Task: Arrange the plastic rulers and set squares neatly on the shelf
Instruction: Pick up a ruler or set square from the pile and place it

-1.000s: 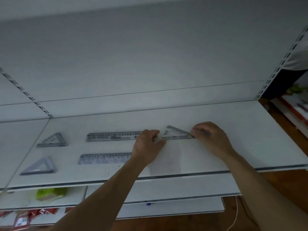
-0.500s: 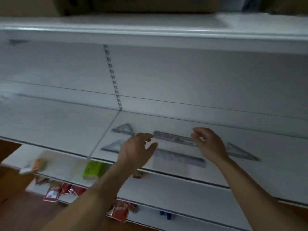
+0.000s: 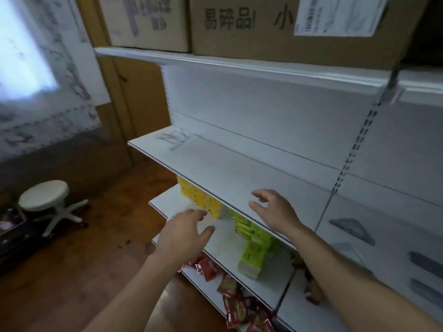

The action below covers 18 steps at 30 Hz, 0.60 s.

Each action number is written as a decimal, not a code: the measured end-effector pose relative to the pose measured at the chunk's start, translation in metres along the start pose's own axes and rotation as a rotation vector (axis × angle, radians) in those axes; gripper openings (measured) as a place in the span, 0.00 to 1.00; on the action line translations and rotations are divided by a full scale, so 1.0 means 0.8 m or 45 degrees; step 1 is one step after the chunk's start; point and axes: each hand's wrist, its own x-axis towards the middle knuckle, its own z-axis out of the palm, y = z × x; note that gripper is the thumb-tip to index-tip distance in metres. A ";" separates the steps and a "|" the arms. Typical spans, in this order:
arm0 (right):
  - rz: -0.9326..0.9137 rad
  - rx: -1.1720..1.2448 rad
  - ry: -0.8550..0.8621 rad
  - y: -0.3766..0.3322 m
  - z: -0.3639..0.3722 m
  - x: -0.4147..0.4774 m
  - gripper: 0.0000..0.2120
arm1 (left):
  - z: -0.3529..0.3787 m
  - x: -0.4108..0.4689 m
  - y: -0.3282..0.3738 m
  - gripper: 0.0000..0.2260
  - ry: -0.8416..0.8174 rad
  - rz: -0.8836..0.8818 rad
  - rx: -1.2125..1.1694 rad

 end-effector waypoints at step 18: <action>-0.179 -0.007 -0.206 -0.182 0.253 0.351 0.16 | -0.046 0.222 -0.309 0.19 0.095 -0.293 -0.136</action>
